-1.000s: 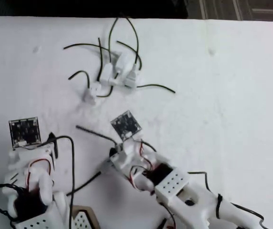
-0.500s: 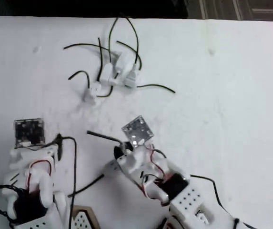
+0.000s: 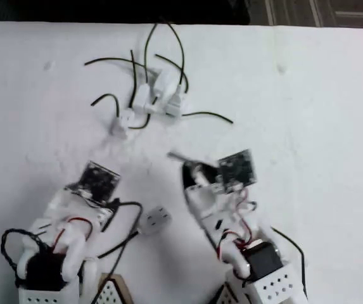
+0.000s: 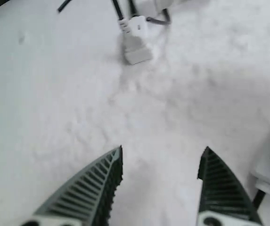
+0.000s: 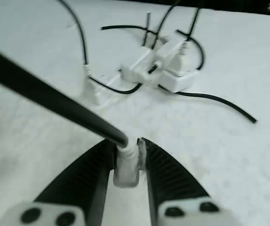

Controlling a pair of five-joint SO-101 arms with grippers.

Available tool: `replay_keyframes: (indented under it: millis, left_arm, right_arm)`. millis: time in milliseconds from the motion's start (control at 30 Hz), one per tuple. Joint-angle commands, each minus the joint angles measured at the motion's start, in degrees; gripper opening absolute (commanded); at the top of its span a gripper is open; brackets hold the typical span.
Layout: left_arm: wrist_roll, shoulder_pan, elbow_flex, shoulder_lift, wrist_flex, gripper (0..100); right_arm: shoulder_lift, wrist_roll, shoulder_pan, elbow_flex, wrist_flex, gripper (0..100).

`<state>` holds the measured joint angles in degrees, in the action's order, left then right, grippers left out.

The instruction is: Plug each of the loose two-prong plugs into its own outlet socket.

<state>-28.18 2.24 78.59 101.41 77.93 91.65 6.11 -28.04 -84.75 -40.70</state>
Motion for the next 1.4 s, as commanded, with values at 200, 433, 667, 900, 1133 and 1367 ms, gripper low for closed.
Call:
replay_keyframes:
  millis: [200,433,667,900,1133,1367]
  left_arm:
    - [-0.2,-19.6,-5.3,-13.8,-2.6,25]
    - [-0.3,-26.2,-15.3,-34.3,-1.9,30]
    - [-0.7,-28.5,-18.3,-56.2,-8.4,31]
    - [-0.3,-28.4,-17.4,-71.2,-19.9,30]
    - [-0.3,-28.5,-22.4,-78.8,-22.4,17]
    - [-0.6,-27.1,-30.0,-86.7,-29.7,12]
  right_arm:
    - [-1.5,4.3,14.9,5.2,-1.8,1.6]
    - [-3.0,5.0,16.2,5.2,-1.6,1.7]
    - [-3.0,5.0,16.2,5.1,-1.9,1.7]
    - [-3.0,5.0,16.2,5.0,-2.0,1.7]
    - [-2.8,5.0,16.2,4.9,-2.0,1.7]
    - [-2.7,5.0,16.3,4.8,-2.0,1.7]
